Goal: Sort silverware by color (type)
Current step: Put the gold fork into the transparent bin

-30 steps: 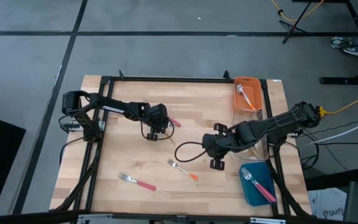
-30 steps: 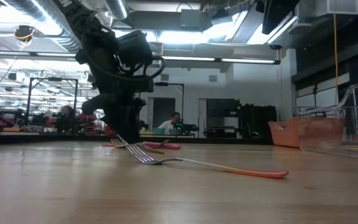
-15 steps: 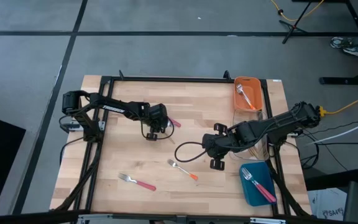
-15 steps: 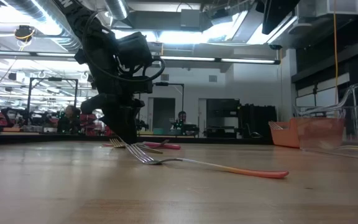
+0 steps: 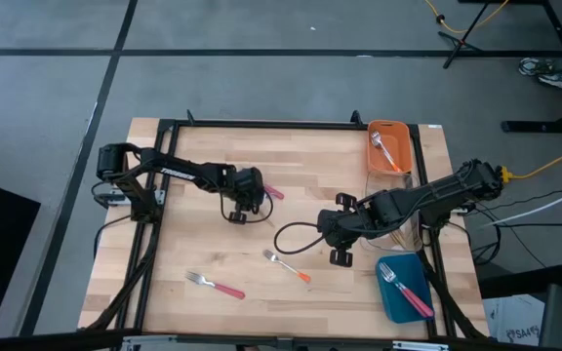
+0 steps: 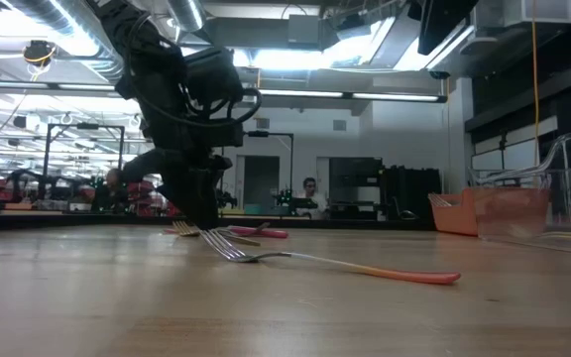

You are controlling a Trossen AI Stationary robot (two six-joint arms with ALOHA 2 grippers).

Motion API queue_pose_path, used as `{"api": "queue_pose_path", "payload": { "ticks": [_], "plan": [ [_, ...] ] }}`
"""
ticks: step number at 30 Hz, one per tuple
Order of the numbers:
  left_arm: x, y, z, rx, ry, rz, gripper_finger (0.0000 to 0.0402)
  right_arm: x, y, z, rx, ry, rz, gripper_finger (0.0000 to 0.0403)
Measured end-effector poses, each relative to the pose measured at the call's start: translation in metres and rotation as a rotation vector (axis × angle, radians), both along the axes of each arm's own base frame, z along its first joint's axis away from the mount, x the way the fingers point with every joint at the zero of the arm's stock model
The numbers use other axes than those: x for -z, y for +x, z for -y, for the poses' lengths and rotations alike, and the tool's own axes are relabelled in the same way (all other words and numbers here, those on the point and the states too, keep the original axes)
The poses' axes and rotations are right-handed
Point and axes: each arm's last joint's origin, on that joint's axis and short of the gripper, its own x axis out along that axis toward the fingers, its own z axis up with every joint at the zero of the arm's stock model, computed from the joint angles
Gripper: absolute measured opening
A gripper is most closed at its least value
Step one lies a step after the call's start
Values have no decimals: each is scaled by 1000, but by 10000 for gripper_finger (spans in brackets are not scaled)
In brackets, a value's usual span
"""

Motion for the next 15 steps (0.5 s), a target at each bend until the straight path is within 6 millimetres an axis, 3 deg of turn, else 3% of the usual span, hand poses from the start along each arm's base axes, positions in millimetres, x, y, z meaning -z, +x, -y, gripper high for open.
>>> {"api": "queue_pose_path", "payload": {
  "ticks": [15],
  "plan": [
    [-11, 10, 7, 5, -9, 32, 94, 0, 0, 0, 0, 0, 0, 105]
  ]
}}
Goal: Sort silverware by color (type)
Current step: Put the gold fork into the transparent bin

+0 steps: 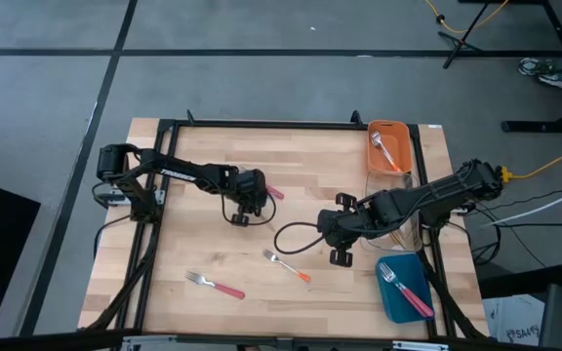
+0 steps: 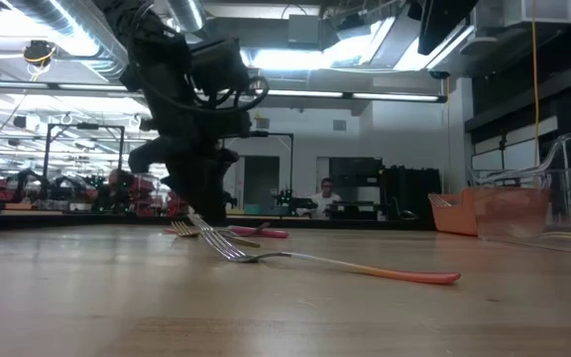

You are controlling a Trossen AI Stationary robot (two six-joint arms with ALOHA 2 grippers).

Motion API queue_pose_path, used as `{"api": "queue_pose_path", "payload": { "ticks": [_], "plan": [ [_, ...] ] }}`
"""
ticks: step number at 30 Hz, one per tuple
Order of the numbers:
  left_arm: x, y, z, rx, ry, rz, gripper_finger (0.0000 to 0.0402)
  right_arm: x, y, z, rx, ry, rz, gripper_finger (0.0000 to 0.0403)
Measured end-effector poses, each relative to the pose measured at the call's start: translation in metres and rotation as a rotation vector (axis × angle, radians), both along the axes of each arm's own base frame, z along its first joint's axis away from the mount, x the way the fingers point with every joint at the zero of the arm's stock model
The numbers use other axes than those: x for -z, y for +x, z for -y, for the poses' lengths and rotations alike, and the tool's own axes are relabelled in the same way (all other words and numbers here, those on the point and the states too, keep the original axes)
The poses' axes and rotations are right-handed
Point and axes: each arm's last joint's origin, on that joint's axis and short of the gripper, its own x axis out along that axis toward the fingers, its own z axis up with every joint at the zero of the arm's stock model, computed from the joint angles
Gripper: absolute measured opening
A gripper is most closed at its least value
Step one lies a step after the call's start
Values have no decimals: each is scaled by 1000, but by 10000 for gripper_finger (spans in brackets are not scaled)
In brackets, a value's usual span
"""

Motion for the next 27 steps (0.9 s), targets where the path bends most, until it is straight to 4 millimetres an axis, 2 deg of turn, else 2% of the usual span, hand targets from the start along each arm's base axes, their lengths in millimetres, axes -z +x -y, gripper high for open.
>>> {"api": "queue_pose_path", "payload": {
  "ticks": [8, 22, 27],
  "plan": [
    [4, -9, 1, 3, -13, -101, 94, 0, 0, 0, 0, 0, 0, 105],
    [3, -8, 1, 2, -2, -90, 94, 0, 0, 0, 0, 0, 0, 105],
    [9, -6, 0, 32, 10, -104, 94, 0, 0, 0, 0, 0, 0, 105]
  ]
}}
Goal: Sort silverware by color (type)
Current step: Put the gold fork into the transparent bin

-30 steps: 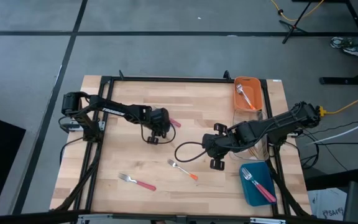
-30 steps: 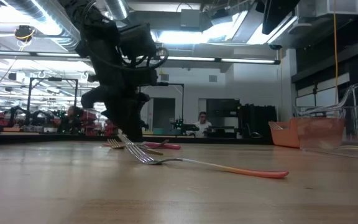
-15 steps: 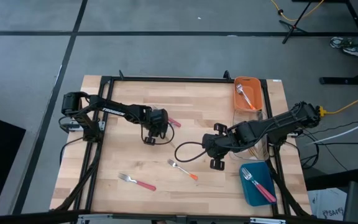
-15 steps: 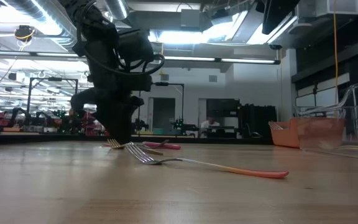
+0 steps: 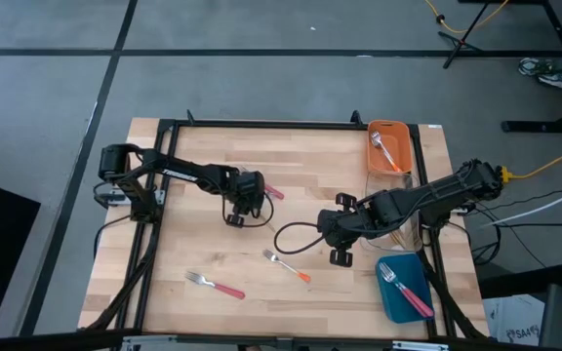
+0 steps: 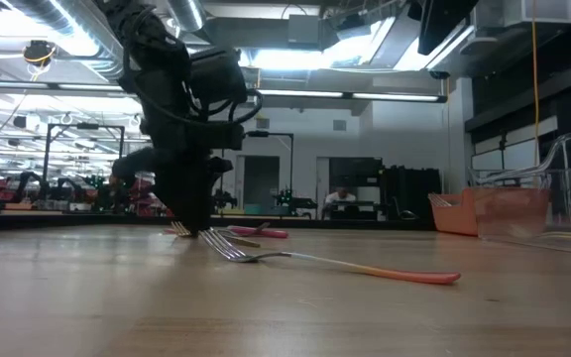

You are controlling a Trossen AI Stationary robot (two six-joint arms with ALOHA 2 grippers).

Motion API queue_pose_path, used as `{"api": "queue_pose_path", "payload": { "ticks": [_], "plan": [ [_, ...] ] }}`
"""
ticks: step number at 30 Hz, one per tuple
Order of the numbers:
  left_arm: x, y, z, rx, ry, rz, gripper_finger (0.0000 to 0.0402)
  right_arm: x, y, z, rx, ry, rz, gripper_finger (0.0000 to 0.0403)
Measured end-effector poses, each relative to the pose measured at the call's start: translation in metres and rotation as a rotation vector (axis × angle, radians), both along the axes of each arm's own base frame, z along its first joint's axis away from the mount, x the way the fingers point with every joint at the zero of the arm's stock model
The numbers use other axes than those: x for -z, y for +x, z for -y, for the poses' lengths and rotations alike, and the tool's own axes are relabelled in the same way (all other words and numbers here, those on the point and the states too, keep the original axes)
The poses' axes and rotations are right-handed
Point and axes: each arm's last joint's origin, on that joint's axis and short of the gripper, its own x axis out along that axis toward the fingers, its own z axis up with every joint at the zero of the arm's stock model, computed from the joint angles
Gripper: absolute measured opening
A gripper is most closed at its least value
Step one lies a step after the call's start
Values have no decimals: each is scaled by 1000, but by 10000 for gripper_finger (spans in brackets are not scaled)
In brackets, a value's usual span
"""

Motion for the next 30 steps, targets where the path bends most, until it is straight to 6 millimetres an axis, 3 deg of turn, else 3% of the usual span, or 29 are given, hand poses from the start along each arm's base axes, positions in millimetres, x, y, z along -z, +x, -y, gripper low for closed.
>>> {"api": "queue_pose_path", "payload": {
  "ticks": [17, 30],
  "plan": [
    [6, 0, 0, 0, -40, -26, 89, 3, -9, 3, -23, -41, -99, 105],
    [6, 1, 4, -111, -87, -26, 7, 0, -29, -1, -151, -126, -198, 105]
  ]
}}
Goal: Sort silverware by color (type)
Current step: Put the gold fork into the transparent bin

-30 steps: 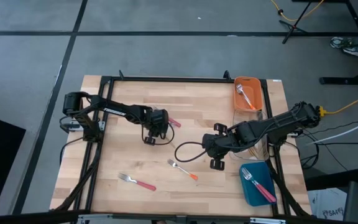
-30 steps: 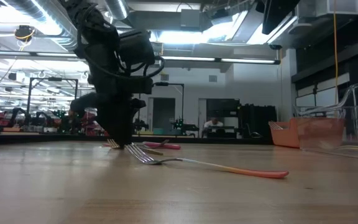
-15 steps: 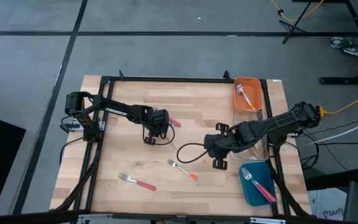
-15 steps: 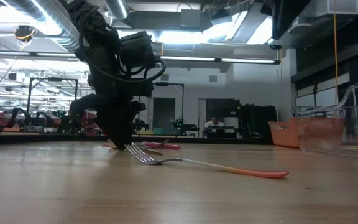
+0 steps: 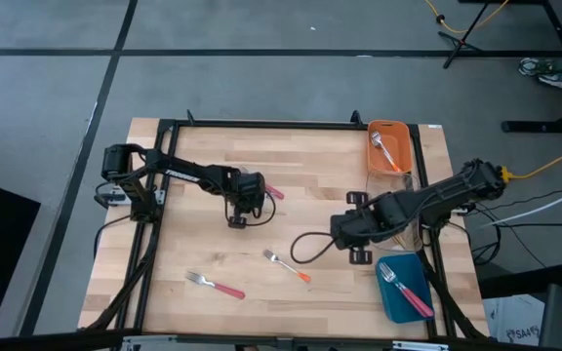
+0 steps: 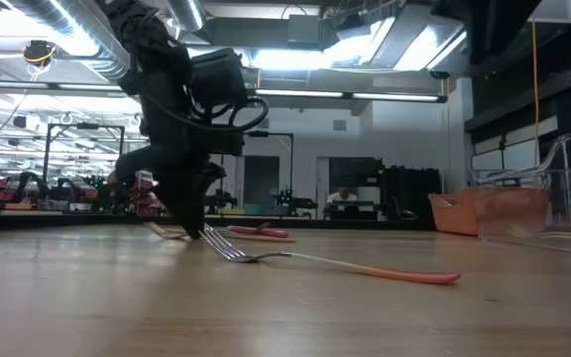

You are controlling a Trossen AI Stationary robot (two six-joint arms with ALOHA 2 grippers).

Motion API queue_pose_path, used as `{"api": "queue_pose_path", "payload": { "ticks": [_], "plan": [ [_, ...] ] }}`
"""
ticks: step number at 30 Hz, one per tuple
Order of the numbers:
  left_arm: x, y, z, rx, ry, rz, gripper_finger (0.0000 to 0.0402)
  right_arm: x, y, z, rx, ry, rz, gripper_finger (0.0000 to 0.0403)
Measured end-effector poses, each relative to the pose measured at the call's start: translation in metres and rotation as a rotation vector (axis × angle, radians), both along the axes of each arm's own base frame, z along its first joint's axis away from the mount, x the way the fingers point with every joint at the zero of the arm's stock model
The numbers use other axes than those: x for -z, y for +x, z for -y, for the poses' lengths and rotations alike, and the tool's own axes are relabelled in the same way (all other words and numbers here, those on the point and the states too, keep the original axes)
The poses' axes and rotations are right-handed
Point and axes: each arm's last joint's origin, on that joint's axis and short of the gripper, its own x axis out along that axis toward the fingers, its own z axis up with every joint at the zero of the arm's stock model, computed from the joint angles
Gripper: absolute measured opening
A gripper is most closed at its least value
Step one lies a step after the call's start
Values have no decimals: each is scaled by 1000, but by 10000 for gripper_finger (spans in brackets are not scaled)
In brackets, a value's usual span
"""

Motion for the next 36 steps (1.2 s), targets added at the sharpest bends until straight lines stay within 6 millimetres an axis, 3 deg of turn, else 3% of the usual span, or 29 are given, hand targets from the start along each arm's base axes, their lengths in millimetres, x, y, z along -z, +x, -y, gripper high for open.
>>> {"api": "queue_pose_path", "payload": {
  "ticks": [5, 12, 19, 29, 36],
  "plan": [
    [-7, 10, 10, 17, -17, 31, 6, -15, -15, 0, -9, -45, 68, 105],
    [-39, 37, 30, 79, 7, 158, 4, -35, -30, 14, 73, -89, 192, 105],
    [-72, 57, 51, 124, 125, 274, 3, -38, -16, 40, 187, 11, 233, 105],
    [-105, 71, 78, 169, 317, 384, 3, -43, 18, 79, 261, 246, 385, 105],
    [-118, 76, 92, 191, 470, 463, 3, -36, 35, 89, 251, 381, 396, 105]
  ]
}}
